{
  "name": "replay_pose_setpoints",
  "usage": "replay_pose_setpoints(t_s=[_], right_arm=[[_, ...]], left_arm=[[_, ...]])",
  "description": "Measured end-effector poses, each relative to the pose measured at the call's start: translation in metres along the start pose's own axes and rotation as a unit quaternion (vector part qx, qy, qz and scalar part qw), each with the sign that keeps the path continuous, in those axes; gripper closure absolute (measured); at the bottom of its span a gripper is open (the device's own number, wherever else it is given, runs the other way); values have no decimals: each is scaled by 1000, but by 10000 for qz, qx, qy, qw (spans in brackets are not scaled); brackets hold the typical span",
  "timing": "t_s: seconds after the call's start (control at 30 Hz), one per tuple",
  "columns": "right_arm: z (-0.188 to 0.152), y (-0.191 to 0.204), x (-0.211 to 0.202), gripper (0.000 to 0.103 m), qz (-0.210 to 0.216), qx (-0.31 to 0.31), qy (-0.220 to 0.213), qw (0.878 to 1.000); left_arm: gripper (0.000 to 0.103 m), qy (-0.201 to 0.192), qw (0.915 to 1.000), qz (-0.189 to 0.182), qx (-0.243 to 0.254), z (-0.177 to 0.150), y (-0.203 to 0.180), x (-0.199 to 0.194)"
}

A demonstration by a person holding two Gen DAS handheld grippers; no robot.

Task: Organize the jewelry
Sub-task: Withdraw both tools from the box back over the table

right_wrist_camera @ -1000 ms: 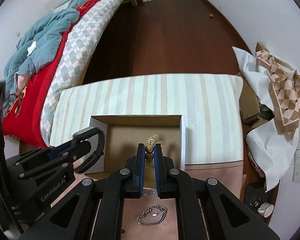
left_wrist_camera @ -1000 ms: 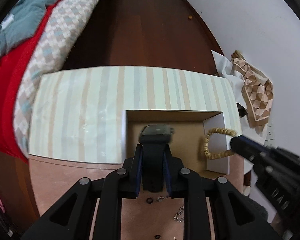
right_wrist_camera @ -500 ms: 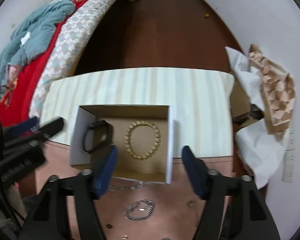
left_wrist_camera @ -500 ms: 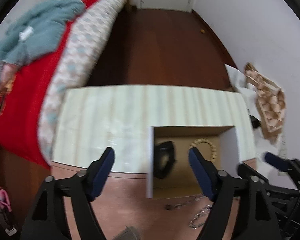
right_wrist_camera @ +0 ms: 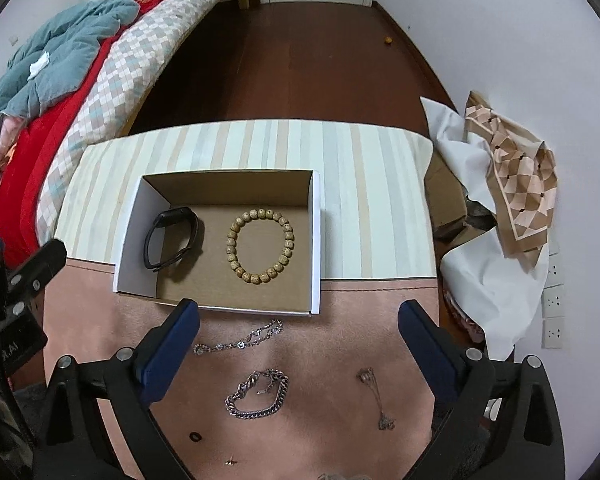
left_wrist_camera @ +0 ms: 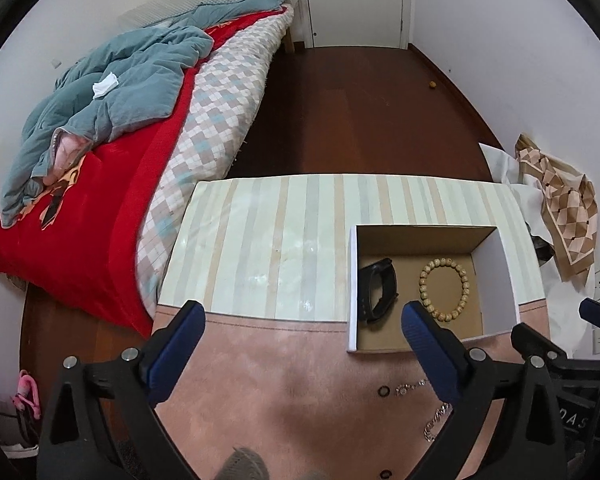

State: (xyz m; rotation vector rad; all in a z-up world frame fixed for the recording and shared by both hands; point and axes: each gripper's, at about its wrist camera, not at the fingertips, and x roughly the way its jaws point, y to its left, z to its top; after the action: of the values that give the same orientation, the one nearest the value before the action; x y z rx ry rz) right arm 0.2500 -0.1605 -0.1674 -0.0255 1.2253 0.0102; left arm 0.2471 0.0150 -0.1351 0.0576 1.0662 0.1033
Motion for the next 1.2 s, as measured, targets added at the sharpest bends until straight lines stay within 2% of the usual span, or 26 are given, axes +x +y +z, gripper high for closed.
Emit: replay_pose_setpoints(t_s=[0.37, 0.67, 0.87, 1.07, 1.2], right_arm=[[-24, 3, -62, 0, -153, -48, -586, 9981], [-58, 2, -129, 0, -162, 12, -1146, 9933], [-78, 1, -155, 0, -152, 94, -1342, 9908], [-95, -6, -173, 0, -139, 179, -1486, 9886], [-110, -12, -165, 0, -114, 213, -1451, 9891]], left_arm=[[3, -430, 9990, 53, -51, -19, 12, -55], [3, -818, 9965, -9, -146, -42, 23, -111], [3, -963, 9953, -31, -75, -57, 21, -139], [3, -1096, 9937, 0, -243, -68, 23, -150], [0, -1045, 9940, 125, -301, -80, 25, -137]])
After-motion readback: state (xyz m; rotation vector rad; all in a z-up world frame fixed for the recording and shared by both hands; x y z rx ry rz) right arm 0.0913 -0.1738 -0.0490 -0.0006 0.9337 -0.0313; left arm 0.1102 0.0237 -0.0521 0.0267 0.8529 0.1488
